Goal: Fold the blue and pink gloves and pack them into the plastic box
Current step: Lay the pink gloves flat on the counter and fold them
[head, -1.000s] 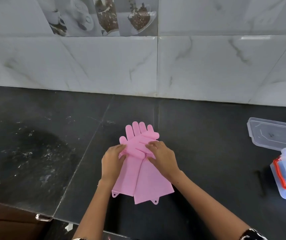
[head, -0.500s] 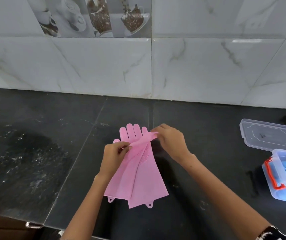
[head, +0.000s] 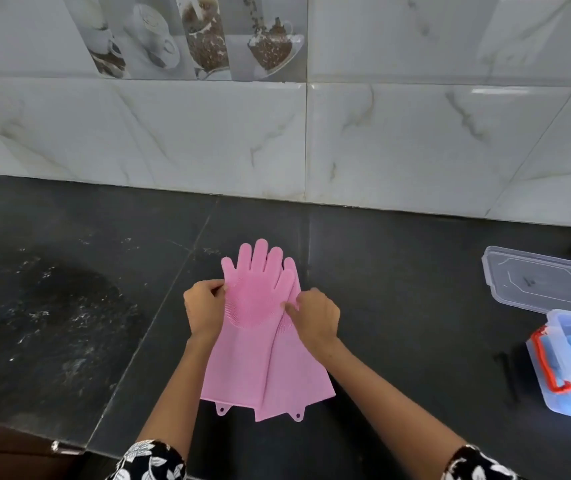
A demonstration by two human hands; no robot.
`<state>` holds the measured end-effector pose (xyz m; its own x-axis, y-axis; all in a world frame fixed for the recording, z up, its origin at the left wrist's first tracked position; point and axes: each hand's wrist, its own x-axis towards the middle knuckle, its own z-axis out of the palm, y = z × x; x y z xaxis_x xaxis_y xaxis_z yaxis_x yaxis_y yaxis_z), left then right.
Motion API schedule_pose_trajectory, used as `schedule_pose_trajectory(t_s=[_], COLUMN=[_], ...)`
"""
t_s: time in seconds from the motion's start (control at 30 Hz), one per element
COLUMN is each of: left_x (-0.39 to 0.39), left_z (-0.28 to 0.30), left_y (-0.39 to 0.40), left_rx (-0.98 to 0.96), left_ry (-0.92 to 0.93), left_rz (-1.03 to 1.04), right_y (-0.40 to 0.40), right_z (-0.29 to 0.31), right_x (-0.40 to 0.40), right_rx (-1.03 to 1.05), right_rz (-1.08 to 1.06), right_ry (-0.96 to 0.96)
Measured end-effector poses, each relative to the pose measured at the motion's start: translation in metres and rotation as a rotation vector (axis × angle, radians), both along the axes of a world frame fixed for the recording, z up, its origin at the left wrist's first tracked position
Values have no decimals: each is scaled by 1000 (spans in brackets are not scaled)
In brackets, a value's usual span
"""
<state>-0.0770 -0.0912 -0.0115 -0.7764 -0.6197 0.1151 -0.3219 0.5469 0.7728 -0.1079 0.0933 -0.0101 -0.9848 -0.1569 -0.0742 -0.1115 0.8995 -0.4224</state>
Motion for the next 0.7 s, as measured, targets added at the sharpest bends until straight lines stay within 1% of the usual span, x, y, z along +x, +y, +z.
schedule_pose_trajectory(t_s=[0.2,0.27,0.33,0.4,0.47,0.57,0.63,0.7], left_x=[0,0,1,1,1,3,1,-4], left_z=[-7,-7,-5,0,7,16,17,15], left_y=[1,1,1,2,8,34,67,108], left_rx=[-5,17,46,74,97,192,275,351], left_ry=[-6,-7,-15,-11,6,47,71,84], left_rz=[53,59,75,82,51,-16,-75,-148], right_y=[-30,-35,-35,-28,-13,29,68,107], right_z=[1,4,8,16,27,39,42,41], right_x=[3,4,3,2,3,1,-2,-5], right_rx=[-7,-36,-121,-241,-346,-470,-499,-461], right_rz=[-90,-111,-153,-191,-233,-262,-290,-331], right_ry=[-22,-64,-99,-77,-41,-1,60,95])
